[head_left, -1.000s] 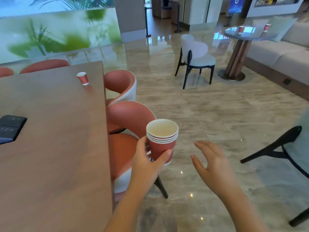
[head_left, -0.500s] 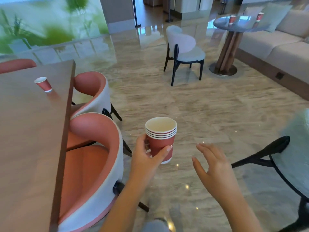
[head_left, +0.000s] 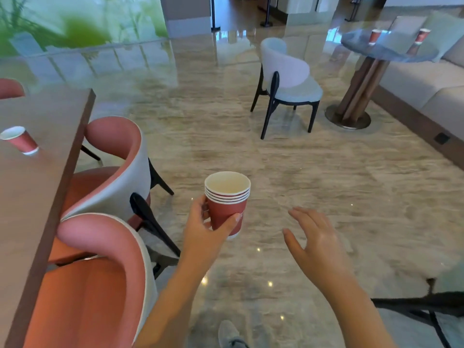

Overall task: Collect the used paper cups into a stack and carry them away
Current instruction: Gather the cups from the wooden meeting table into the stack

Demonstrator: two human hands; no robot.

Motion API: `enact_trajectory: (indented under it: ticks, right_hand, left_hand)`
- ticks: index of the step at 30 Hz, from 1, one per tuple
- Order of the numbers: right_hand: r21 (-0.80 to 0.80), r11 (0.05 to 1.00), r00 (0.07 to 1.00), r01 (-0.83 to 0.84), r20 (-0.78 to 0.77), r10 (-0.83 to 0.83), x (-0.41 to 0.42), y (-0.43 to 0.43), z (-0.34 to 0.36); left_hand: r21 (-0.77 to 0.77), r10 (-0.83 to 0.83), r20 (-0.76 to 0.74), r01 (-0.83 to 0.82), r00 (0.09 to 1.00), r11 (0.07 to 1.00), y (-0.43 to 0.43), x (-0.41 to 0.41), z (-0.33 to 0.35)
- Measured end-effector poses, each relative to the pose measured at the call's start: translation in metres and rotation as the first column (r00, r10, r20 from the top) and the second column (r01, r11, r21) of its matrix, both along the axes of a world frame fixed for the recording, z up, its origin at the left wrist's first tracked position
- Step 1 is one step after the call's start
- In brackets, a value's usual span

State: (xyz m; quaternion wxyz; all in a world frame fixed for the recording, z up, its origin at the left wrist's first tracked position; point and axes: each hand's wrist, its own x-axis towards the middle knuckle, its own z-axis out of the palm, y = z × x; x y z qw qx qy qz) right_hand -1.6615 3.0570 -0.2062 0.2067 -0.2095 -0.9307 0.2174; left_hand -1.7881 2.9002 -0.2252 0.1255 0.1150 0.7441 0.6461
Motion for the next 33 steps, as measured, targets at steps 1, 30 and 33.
enact_trajectory:
  ticks: [1,30,33]
  right_hand:
    - [0.003,1.0,1.0,-0.013,0.0,0.013,-0.02,0.008,0.004]
    - [-0.046,0.815,0.814,-0.577,0.046,0.579,-0.488,0.191,0.018]
    - [-0.056,0.774,0.771,-0.631,0.065,0.634,-0.522,0.179,0.016]
  left_hand:
    - [-0.004,0.012,-0.014,-0.012,1.0,1.0,0.008,-0.019,0.004]
    - [-0.003,0.543,-0.057,-0.544,0.838,0.839,0.151,-0.342,0.023]
    - [-0.011,0.628,-0.052,-0.629,0.776,0.777,0.137,-0.361,0.02]
